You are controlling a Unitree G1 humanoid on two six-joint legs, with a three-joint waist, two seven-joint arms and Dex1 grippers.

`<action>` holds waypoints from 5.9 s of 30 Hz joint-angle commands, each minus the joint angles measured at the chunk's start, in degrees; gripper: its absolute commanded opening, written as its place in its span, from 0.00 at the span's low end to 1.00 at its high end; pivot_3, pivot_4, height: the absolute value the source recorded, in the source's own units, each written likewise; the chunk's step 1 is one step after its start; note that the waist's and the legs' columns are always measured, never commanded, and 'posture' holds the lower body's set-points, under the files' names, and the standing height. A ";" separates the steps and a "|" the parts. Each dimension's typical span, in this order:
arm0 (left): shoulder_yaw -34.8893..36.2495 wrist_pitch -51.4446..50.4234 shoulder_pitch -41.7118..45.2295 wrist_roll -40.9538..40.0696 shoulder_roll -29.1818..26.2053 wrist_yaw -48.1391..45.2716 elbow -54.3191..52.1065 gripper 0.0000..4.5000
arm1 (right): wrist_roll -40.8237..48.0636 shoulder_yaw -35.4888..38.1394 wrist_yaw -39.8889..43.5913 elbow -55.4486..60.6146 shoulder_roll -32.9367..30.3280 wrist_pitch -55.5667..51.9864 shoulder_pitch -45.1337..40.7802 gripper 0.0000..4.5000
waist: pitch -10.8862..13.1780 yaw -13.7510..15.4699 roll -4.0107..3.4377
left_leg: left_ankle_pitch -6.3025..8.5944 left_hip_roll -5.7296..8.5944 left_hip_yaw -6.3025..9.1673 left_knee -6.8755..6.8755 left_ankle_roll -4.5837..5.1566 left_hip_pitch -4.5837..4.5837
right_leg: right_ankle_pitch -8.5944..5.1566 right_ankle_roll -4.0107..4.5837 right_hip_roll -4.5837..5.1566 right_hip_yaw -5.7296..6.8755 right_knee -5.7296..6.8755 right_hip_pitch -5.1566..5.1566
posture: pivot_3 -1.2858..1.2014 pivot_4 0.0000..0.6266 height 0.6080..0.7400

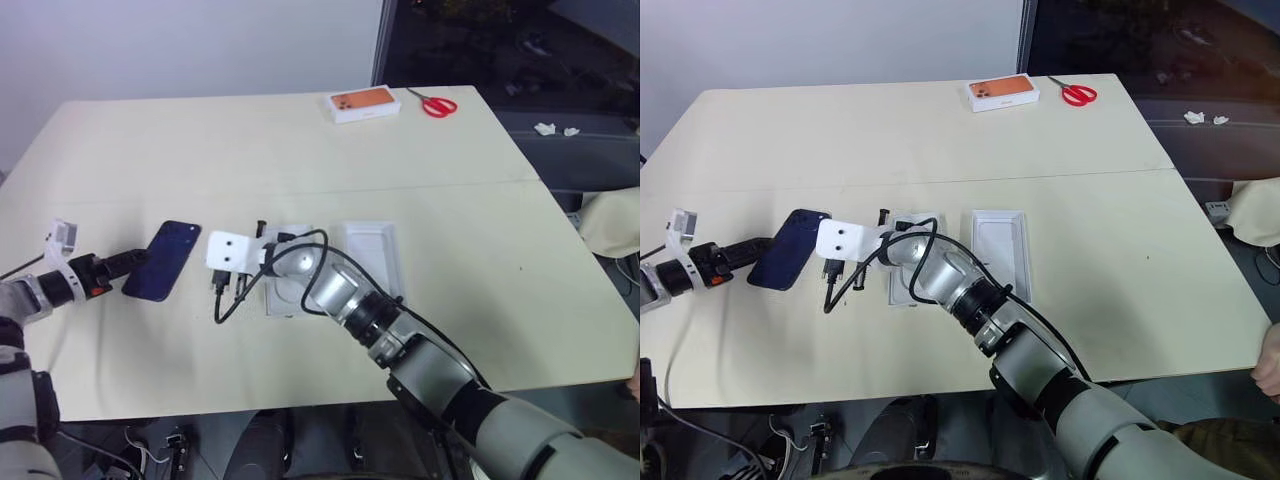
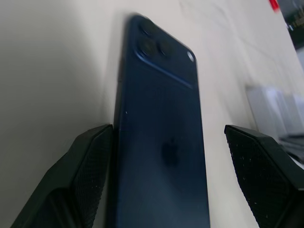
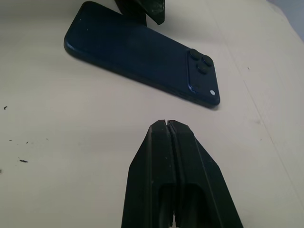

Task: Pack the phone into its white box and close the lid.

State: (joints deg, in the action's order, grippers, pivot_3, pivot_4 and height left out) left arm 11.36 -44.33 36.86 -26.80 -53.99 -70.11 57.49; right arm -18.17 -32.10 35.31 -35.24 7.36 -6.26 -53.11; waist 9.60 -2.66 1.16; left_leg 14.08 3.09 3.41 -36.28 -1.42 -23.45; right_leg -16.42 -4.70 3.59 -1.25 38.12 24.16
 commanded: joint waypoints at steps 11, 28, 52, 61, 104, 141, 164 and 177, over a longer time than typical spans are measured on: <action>-6.91 1.95 -1.43 9.76 4.19 -6.97 1.87 0.88 | -1.14 -0.41 1.64 -6.12 3.06 -1.80 -3.24 0.01 | -0.21 0.26 -0.28 | 0.05 0.05 0.00 -0.01 0.09 0.10 | 0.00 0.00 0.06 0.00 0.01 -0.10 | 0.52 0.24 1.00; -1.91 -7.70 -10.14 3.78 10.40 -1.10 -17.87 0.88 | 0.86 0.49 1.34 -15.55 8.97 -4.98 -6.98 0.01 | -0.64 0.80 -0.89 | 0.19 0.14 0.08 0.09 0.32 0.99 | -0.04 0.05 0.15 -0.05 -0.08 -1.05 | 0.52 0.24 1.00; 3.23 -20.21 -11.91 -4.66 14.58 6.59 -26.73 0.88 | -0.05 -0.62 2.17 -14.79 8.21 -3.09 -6.49 0.01 | -0.90 1.38 -1.06 | 0.19 0.16 0.07 0.10 0.31 1.01 | -0.05 0.07 0.16 -0.07 -0.13 -1.06 | 0.52 0.24 1.00; 6.03 -17.09 -11.60 -5.16 13.45 8.28 -22.21 0.88 | -0.35 -1.29 2.71 -14.09 7.44 -2.49 -5.62 0.01 | -0.90 0.89 -1.05 | 0.17 0.10 0.07 0.15 0.26 1.02 | -0.08 0.12 0.13 -0.06 -0.13 -1.03 | 0.52 0.24 1.00; 21.09 -29.22 -15.03 -21.58 14.26 12.60 -28.05 0.01 | 29.50 22.09 13.93 13.26 6.51 -28.31 -1.55 0.00 | -0.79 0.07 -0.72 | 0.14 -0.05 0.12 0.24 0.18 0.58 | -0.13 0.21 0.09 0.00 -0.11 -0.77 | 0.52 0.24 1.00; 31.18 -41.40 -19.91 -44.45 26.05 38.59 -52.45 0.00 | 21.19 -0.78 30.41 35.26 -32.03 -13.49 14.16 0.75 | -0.45 0.46 0.00 | 0.08 -0.10 0.10 0.10 0.09 0.08 | -0.12 0.20 0.08 0.04 -0.19 -0.41 | 0.52 0.24 1.00; 29.19 -38.18 -22.22 -48.63 25.87 41.15 -53.52 0.00 | 16.29 -0.55 30.48 27.01 -26.57 -10.95 11.86 0.10 | -0.42 0.23 0.08 | 0.07 -0.10 0.12 0.09 0.08 0.13 | -0.12 0.20 0.08 0.05 -0.17 -0.46 | 0.52 0.24 1.00; 29.30 -36.04 -22.11 -50.24 24.34 42.10 -52.11 0.00 | 11.64 0.72 16.84 18.47 -14.66 -19.84 8.99 0.25 | -0.43 0.27 0.10 | 0.03 -0.09 0.12 0.08 0.00 0.14 | -0.12 0.21 0.07 0.05 -0.13 -0.46 | 0.52 0.24 1.00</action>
State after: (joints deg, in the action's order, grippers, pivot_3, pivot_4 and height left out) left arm 39.50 -81.60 14.19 -74.20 -28.63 -27.36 6.30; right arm -6.46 -31.94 52.54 -16.40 -7.33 -24.00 -44.21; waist 9.17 -2.38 1.25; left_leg 14.11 3.00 3.53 -36.21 -1.42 -23.31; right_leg -16.54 -4.49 3.66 -1.20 37.99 23.70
